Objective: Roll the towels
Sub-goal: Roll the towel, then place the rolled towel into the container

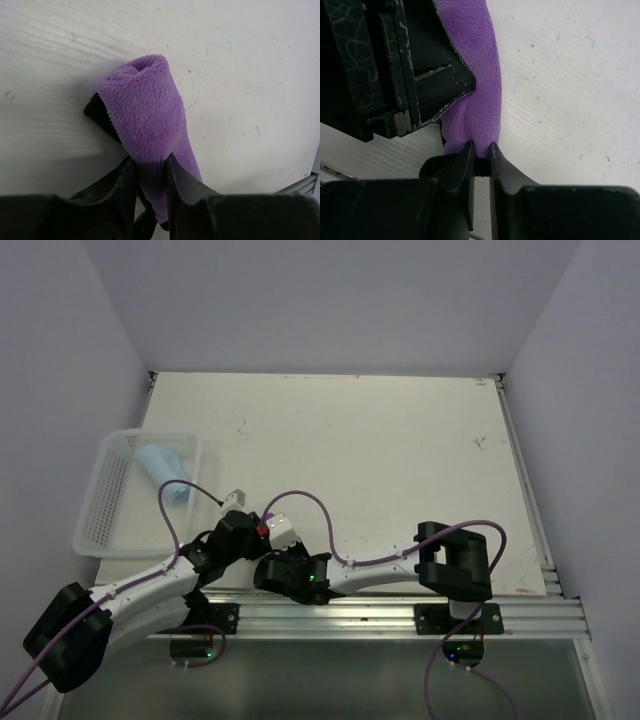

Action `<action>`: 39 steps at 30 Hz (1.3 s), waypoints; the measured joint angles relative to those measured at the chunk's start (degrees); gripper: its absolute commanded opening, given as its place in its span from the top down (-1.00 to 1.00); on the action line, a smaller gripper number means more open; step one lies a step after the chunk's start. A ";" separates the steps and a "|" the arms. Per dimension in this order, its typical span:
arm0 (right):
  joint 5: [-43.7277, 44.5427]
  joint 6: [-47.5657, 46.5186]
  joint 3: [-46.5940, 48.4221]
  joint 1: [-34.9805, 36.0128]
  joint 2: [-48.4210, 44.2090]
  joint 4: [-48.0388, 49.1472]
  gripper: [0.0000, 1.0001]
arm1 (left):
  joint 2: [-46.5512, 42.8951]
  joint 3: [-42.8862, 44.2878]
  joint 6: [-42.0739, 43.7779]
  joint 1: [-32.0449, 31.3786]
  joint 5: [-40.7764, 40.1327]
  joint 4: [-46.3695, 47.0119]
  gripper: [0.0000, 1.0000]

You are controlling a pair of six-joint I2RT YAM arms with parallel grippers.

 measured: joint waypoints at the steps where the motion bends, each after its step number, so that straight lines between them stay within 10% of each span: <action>1: -0.28 0.04 -0.07 -0.15 -0.44 -0.11 0.63 | 0.09 0.00 -0.04 -0.04 0.00 0.09 0.57; 11: -2.86 -0.63 -4.74 -0.76 -14.14 -1.44 -0.07 | 0.85 0.48 0.63 -0.24 -1.36 0.20 0.67; 22: -7.82 -1.42 -10.91 -2.67 -22.12 -0.92 -0.08 | 2.01 2.71 3.19 -0.24 -3.34 -1.42 1.00; 39: -8.81 -0.09 -14.78 -6.12 -26.34 -1.07 -0.08 | 1.49 11.37 9.03 -0.22 -8.83 -9.18 1.00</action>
